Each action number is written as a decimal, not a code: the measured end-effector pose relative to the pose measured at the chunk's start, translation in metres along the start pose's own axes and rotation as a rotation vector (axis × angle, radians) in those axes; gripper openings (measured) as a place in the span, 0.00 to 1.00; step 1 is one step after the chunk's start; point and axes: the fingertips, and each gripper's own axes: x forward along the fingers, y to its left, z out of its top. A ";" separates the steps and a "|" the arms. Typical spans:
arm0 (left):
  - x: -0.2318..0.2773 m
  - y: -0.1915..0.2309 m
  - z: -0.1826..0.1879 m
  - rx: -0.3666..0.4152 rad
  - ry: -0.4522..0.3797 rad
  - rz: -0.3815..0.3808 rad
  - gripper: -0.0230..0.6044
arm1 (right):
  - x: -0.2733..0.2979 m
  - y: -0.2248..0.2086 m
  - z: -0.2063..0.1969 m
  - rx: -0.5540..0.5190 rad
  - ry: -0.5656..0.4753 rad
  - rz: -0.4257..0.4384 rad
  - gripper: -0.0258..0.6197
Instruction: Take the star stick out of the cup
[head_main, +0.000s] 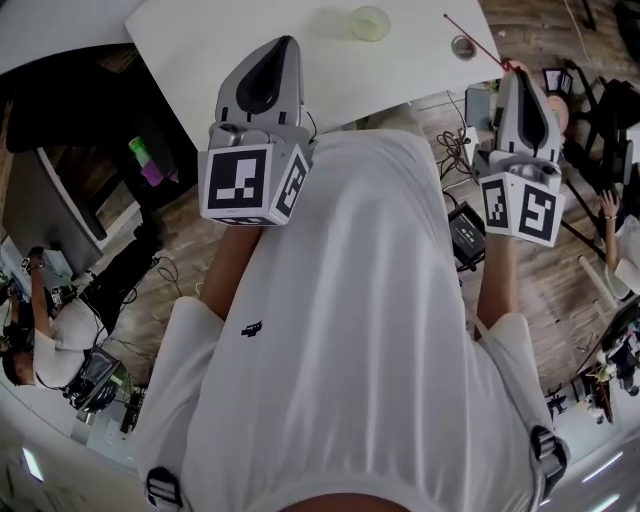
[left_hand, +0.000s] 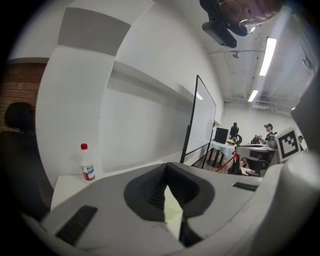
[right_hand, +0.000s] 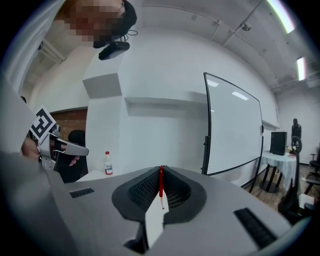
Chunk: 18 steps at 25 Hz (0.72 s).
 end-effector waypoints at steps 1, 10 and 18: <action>0.000 -0.001 -0.001 -0.002 0.001 -0.002 0.03 | 0.000 0.001 0.000 -0.002 0.000 0.003 0.07; 0.002 -0.005 -0.003 -0.005 0.001 -0.013 0.03 | -0.009 0.002 -0.008 0.026 0.029 -0.012 0.07; 0.006 -0.010 -0.005 -0.010 0.011 -0.029 0.03 | -0.004 0.003 -0.011 0.038 0.047 -0.004 0.07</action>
